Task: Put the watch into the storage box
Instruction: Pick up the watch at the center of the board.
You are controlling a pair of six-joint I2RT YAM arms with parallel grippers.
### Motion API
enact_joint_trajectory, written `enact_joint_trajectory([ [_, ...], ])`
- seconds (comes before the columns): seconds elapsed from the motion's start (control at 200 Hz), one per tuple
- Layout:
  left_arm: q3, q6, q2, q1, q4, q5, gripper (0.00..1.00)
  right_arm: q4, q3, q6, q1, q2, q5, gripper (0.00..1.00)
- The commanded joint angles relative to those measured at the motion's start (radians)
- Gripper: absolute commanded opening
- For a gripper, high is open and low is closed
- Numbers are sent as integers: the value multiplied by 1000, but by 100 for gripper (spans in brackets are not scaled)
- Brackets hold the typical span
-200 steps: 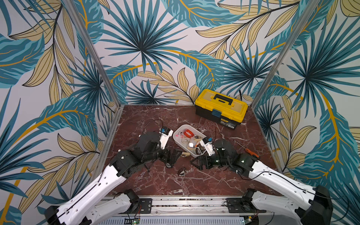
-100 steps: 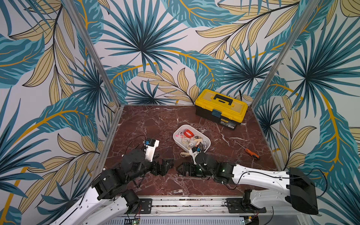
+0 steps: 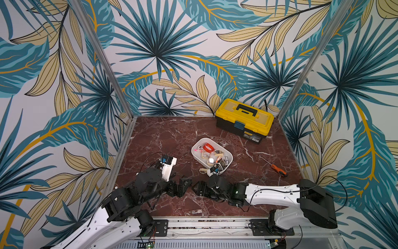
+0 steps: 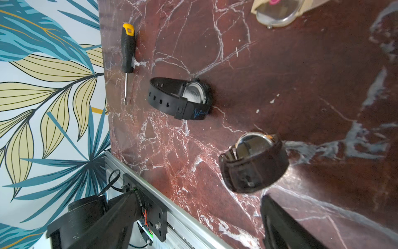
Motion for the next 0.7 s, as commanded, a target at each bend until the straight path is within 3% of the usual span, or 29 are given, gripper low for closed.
enact_joint_trajectory([
  [0.0, -26, 6, 1, -7, 4, -10, 100, 8, 28, 9, 4, 36, 39, 91],
  [0.396, -23, 6, 15, -7, -8, -35, 100, -13, 71, 16, 2, 114, 46, 84],
  [0.691, -25, 15, 32, -7, -4, -36, 100, -31, 74, 11, -13, 133, 68, 68],
])
